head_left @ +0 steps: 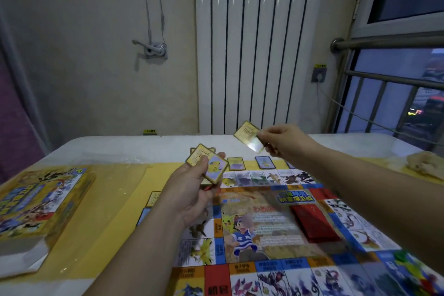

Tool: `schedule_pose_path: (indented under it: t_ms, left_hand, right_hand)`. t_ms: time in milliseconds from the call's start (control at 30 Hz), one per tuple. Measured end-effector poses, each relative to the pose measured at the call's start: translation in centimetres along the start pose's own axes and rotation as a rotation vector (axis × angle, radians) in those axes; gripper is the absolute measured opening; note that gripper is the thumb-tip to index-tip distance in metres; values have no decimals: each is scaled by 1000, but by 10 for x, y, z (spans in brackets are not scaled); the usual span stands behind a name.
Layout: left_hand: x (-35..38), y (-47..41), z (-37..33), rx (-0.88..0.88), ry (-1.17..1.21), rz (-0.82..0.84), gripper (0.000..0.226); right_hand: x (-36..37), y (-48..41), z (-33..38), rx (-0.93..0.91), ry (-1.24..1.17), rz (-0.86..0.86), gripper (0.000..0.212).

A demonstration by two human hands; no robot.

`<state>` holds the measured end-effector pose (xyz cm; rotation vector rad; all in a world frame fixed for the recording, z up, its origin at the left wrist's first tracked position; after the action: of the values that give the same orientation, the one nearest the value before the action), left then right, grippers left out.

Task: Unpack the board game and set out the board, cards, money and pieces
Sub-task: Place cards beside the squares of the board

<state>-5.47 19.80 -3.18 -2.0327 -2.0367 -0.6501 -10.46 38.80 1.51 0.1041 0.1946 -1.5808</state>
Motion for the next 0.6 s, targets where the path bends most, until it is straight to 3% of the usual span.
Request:
schedule_pose_path:
  t_ms: [67, 167, 233, 400, 600]
  left_hand:
    - [-3, -1, -6, 52, -27, -26, 20]
    - [-5, -13, -17, 133, -179, -66, 19]
    - [-2, -29, -23, 192, -463, -127, 21]
    - [13, -81, -22, 407, -1442, -94, 40]
    - [33, -125, 7, 454, -1916, 125, 42]
  right_hand:
    - [-15, -14, -1, -13, 37, -84, 17]
    - [-24, -37, -11, 9, 84, -126, 41]
    - [-22, -51, -22, 13, 194, -111, 47]
    - [-9, -82, -52, -40, 475, -66, 26]
    - [-3, -101, -78, -27, 680, -5, 22]
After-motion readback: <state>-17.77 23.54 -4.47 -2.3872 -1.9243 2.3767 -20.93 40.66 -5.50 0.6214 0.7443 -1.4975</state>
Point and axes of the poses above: each hand's wrist, its own y-axis away from the middle knuckle, its own x-axis out of the palm, z = x × y, the point moved 1 cm from there along -y, towards the middle knuckle, and after that the axes turned 7 degrees about -y, right-handed, at the moved point
